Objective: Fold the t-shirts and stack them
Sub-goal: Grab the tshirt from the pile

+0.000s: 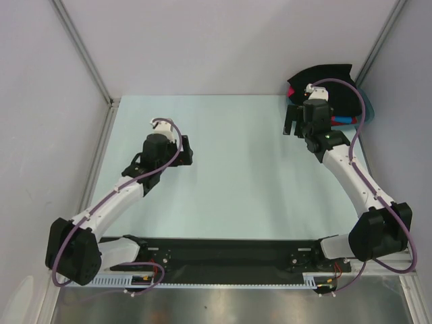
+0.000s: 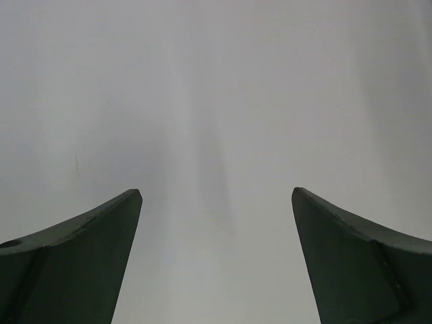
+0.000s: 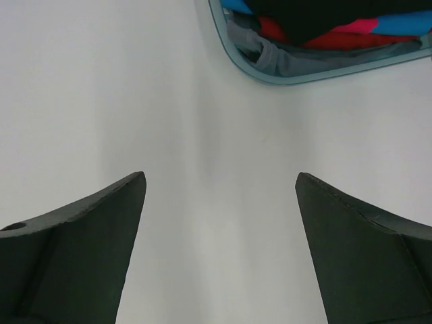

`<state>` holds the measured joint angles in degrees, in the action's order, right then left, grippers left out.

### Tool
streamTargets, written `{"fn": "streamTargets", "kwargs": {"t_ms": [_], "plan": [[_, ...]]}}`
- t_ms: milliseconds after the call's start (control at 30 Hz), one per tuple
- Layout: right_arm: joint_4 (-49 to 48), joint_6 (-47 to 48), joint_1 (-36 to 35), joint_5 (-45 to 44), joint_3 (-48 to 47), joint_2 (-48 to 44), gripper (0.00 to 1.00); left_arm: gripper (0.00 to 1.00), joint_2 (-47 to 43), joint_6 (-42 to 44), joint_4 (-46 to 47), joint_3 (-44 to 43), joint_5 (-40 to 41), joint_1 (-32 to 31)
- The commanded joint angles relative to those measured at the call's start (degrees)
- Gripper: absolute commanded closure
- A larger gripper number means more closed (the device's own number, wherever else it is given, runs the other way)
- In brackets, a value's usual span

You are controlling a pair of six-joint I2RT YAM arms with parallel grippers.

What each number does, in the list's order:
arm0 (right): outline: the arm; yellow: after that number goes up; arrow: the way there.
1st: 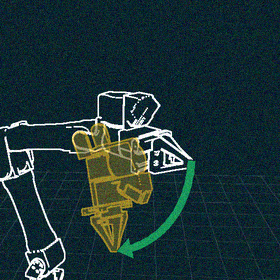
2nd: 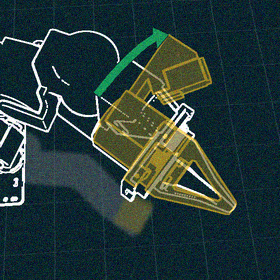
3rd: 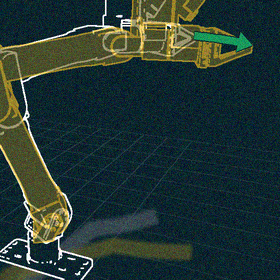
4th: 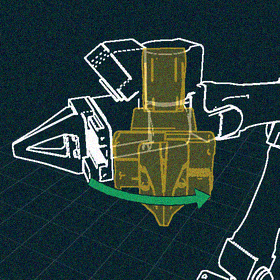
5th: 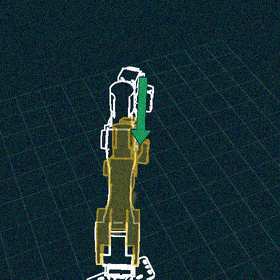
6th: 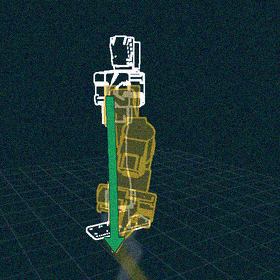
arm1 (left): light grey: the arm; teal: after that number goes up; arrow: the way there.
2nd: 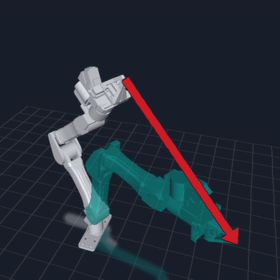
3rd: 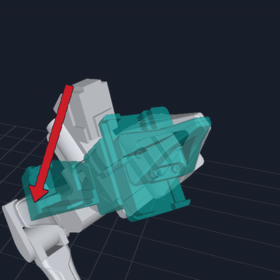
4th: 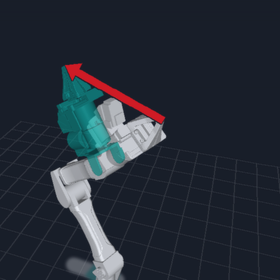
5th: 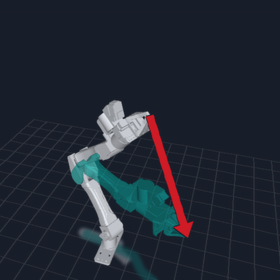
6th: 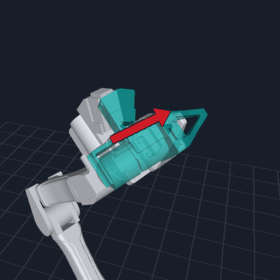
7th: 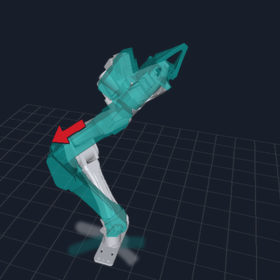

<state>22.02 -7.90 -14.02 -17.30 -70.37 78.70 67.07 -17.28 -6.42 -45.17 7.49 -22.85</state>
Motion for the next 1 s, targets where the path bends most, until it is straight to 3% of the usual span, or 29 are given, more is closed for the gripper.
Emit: {"fn": "streamTargets", "kwargs": {"t_ms": [0, 67, 267, 300, 433, 467, 600, 800, 967], "plan": [[-2.07, 1.04, -0.3, -1.77, -1.35, -0.38, 0.0, 0.0, 1.4, 1.11, 2.19, -2.56, 0.43, -1.41], [-1.29, 1.57, -0.48, -2.56, -2.39, -0.12, 0.0, 0.0, 2.27, 1.28, 2.29, -3.08, 0.34, -1.67], [6.01, 0.35, -4.43, -28.18, -10.39, 5.15, 0.0, 0.0, 3.42, 2.07, 0.61, -4.93, 2.27, -2.2], [7.06, -0.79, -4.0, -29.01, -12.14, 5.59, 0.0, 0.0, 3.25, 2.07, 0.96, -4.58, 2.27, -2.2], [14.61, -7.64, 2.84, -17.63, -15.85, 8.14, 0.01, 0.0, 2.45, 1.9, 2.02, -4.05, 1.83, -2.29], [14.11, -9.74, 5.12, -11.59, -15.5, 8.4, 0.0, 0.0, 2.45, 1.9, 1.85, -4.23, 1.66, -2.29], [8.05, -14.68, 11.37, -2.59, -13.56, 8.05, 0.0, 0.0, 1.84, 2.34, 0.97, -4.93, 1.22, -2.29], [3.91, -14.27, 13.32, -2.05, -29.45, 17.87, 0.0, 0.0, 0.96, 2.34, 2.55, -3.44, 0.51, -2.29], [7.75, -12.4, 13.32, 3.83, -49.3, 39.19, 0.0, 0.0, 2.54, 2.69, 2.72, -3.87, 0.25, -2.29]]}}
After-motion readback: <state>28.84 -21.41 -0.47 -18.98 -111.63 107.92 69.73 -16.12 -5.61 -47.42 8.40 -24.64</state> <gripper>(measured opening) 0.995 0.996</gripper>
